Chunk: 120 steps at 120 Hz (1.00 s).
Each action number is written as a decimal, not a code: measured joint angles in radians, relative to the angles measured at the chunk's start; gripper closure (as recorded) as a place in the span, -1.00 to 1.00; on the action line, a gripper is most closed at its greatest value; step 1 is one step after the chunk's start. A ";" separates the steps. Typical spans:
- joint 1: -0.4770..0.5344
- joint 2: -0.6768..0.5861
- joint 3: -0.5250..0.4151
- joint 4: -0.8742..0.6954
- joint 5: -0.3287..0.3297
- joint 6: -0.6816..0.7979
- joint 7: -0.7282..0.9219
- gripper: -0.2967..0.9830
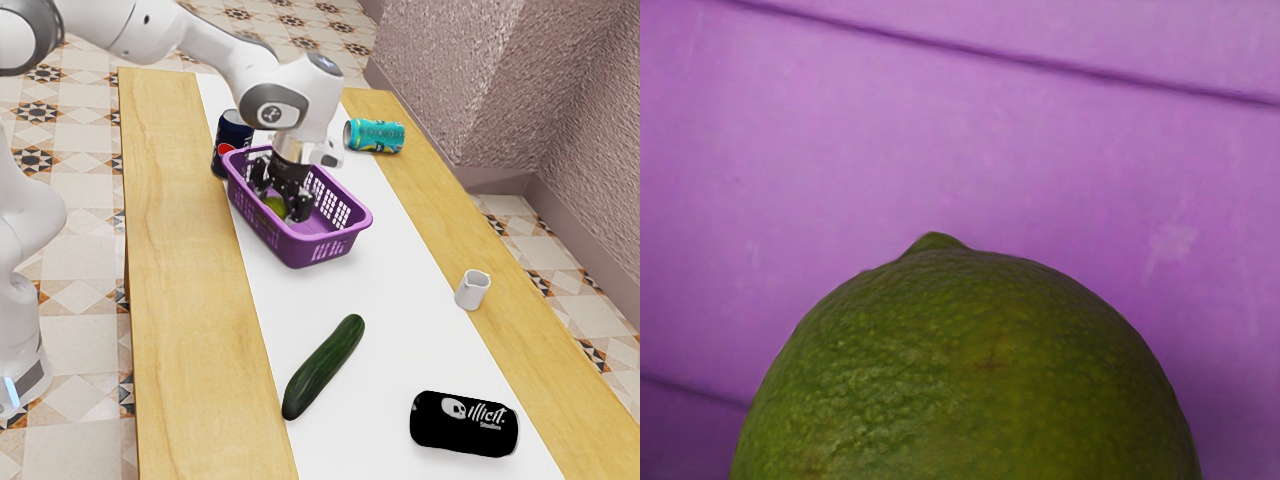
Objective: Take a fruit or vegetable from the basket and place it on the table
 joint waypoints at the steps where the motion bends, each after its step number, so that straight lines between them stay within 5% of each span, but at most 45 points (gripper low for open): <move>1: 0.000 0.000 0.000 0.000 0.000 0.000 0.000 -0.24; 75: -0.010 -0.012 -0.011 0.065 -0.008 -0.036 0.003 -0.09; 107: -0.213 -0.002 -0.030 0.282 -0.044 -0.125 0.002 -0.10; 120: -0.280 0.127 -0.032 0.415 -0.102 -0.158 0.003 -0.10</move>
